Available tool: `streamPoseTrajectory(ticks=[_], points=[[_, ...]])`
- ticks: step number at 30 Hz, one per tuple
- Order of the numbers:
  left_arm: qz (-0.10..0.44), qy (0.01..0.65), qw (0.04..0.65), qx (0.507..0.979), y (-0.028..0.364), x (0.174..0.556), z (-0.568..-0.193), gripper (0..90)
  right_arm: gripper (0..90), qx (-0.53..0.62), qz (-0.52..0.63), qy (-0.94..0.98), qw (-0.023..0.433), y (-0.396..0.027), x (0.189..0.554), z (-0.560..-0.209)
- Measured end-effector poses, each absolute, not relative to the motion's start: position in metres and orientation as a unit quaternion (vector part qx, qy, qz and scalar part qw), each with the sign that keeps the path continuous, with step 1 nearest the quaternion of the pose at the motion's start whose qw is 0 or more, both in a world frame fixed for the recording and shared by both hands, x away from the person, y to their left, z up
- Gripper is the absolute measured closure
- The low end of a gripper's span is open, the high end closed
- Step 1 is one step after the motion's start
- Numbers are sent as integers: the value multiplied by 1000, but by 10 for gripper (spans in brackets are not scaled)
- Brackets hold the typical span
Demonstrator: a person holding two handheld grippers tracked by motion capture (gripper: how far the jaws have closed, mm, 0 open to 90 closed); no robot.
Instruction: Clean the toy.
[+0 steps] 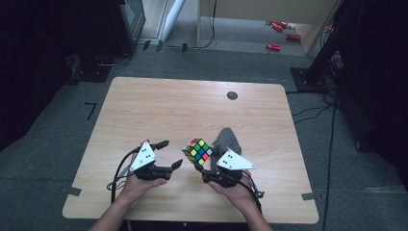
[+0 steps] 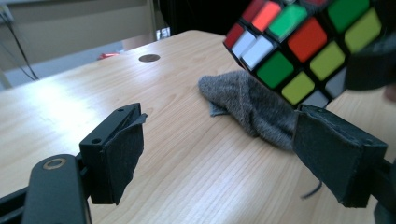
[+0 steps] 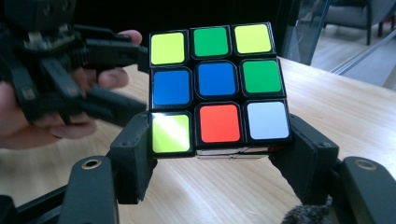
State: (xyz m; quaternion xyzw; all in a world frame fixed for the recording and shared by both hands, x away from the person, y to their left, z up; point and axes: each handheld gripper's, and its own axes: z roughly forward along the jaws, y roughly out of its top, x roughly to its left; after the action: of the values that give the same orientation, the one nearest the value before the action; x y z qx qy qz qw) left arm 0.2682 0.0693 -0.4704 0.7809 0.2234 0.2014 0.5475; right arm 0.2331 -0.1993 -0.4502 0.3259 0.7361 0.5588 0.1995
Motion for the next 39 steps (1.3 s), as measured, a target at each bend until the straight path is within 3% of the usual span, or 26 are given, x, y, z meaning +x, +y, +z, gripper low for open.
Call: streamPoseTrajectory(ticks=[17, 23, 27, 31, 35, 39], points=[[308, 136, 485, 807, 36, 243, -481, 183, 346, 383, 548, 733, 123, -188, 236, -455], [327, 114, 479, 806, 36, 239, -482, 316, 345, 386, 542, 739, 106, -178, 235, -458], [335, 113, 471, 808, 35, 239, -483, 336, 341, 395, 545, 735, 82, -181, 240, -460], [325, 140, 474, 806, 39, 243, -482, 341, 245, 383, 546, 743, 54, -184, 245, -460], [303, 180, 490, 797, 51, 252, -478, 342, 225, 372, 561, 737, 72, -195, 245, -454], [289, 206, 501, 790, 62, 259, -477, 342, 203, 346, 553, 747, 133, -213, 247, -447]])
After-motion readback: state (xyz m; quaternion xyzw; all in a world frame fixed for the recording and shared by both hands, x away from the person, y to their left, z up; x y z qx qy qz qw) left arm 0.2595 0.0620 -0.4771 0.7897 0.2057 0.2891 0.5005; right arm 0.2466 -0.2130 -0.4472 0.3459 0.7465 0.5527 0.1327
